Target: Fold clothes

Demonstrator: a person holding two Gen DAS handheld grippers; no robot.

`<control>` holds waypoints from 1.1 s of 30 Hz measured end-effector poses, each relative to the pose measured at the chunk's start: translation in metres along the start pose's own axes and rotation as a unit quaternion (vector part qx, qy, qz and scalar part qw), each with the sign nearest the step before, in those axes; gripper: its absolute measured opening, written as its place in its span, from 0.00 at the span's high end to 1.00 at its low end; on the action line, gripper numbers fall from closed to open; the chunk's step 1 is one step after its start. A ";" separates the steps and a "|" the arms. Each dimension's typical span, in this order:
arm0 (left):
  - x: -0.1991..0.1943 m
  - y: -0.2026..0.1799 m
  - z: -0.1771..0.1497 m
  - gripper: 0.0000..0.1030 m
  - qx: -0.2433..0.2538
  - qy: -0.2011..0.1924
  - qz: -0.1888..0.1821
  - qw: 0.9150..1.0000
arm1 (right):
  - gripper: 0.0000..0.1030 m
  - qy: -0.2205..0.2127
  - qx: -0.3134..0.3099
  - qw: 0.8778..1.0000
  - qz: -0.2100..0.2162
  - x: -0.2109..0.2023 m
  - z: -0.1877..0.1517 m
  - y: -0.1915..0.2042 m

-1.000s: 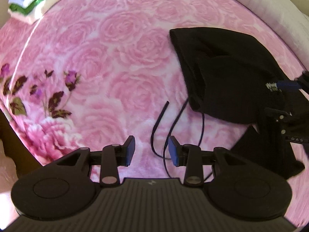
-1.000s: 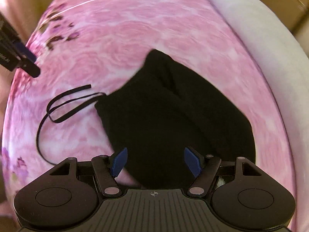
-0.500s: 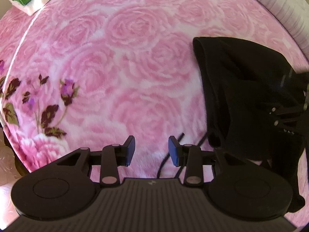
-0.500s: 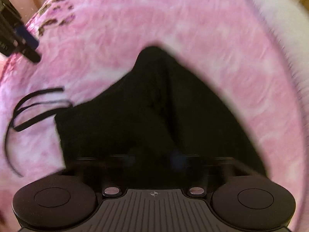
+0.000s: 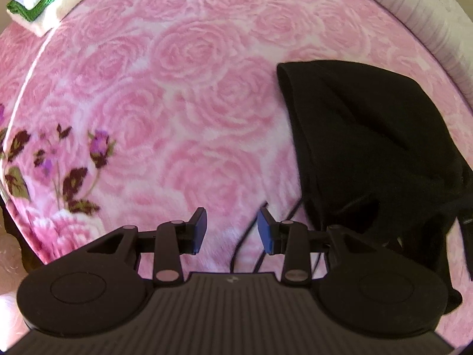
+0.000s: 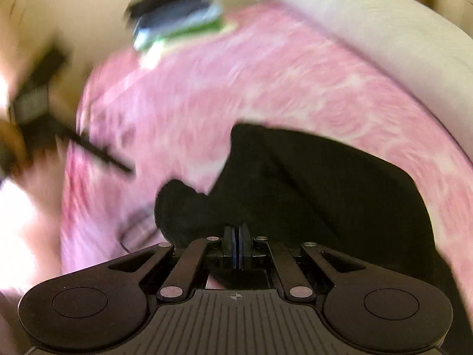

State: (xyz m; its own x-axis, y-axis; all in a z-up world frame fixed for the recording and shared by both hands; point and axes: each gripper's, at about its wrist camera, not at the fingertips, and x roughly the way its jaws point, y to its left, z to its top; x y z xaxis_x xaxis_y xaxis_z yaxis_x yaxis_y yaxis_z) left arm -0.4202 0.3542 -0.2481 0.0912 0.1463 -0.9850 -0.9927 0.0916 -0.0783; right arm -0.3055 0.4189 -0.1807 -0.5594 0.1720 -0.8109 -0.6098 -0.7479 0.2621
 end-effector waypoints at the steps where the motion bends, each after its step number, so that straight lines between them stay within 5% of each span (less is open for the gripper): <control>1: -0.002 0.000 -0.005 0.68 0.000 0.002 -0.001 1.000 | 1.00 -0.022 0.037 0.999 0.002 -0.018 0.000 -0.001; 7: -0.028 -0.002 -0.027 0.68 0.004 -0.011 -0.005 1.000 | 1.00 -0.147 0.188 0.971 0.014 -0.106 0.031 0.008; 12: -0.062 -0.007 -0.030 0.68 0.028 -0.045 -0.035 0.998 | 1.00 -0.253 0.299 0.920 0.016 -0.179 0.068 0.017; 17: -0.097 -0.017 -0.024 0.68 0.066 -0.088 -0.067 0.992 | 1.00 -0.409 0.404 0.818 0.006 -0.294 0.053 0.020; 19: -0.107 -0.022 -0.023 0.68 0.090 -0.097 -0.076 0.988 | 1.00 -0.470 0.440 0.765 -0.007 -0.342 0.041 0.025; 22: -0.116 -0.036 -0.028 0.68 0.134 -0.096 -0.090 0.982 | 1.00 -0.542 0.487 0.678 -0.101 -0.409 -0.023 0.058; 23: -0.116 -0.040 -0.032 0.68 0.150 -0.094 -0.094 0.980 | 1.00 -0.545 0.509 0.653 -0.134 -0.424 -0.049 0.067; 25: -0.115 -0.050 -0.042 0.68 0.184 -0.088 -0.102 0.974 | 0.98 -0.492 0.603 0.570 -0.265 -0.441 -0.105 0.079; 26: -0.112 -0.054 -0.048 0.68 0.200 -0.083 -0.103 0.971 | 0.94 -0.452 0.634 0.541 -0.318 -0.444 -0.130 0.084; 29: -0.104 -0.066 -0.069 0.68 0.250 -0.065 -0.103 0.961 | 0.86 -0.335 0.672 0.509 -0.421 -0.436 -0.189 0.098; 33: -0.096 -0.078 -0.102 0.68 0.283 -0.044 -0.092 0.954 | 0.73 -0.279 0.699 0.522 -0.401 -0.412 -0.236 0.107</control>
State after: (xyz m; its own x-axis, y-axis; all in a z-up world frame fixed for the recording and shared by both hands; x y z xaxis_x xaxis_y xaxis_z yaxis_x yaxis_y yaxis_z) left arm -0.3592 0.2328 -0.1629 0.2906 0.1565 -0.9440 -0.7599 0.6373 -0.1282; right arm -0.0079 0.1163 0.0577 0.3513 0.5226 -0.7768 -0.3693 0.8398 0.3980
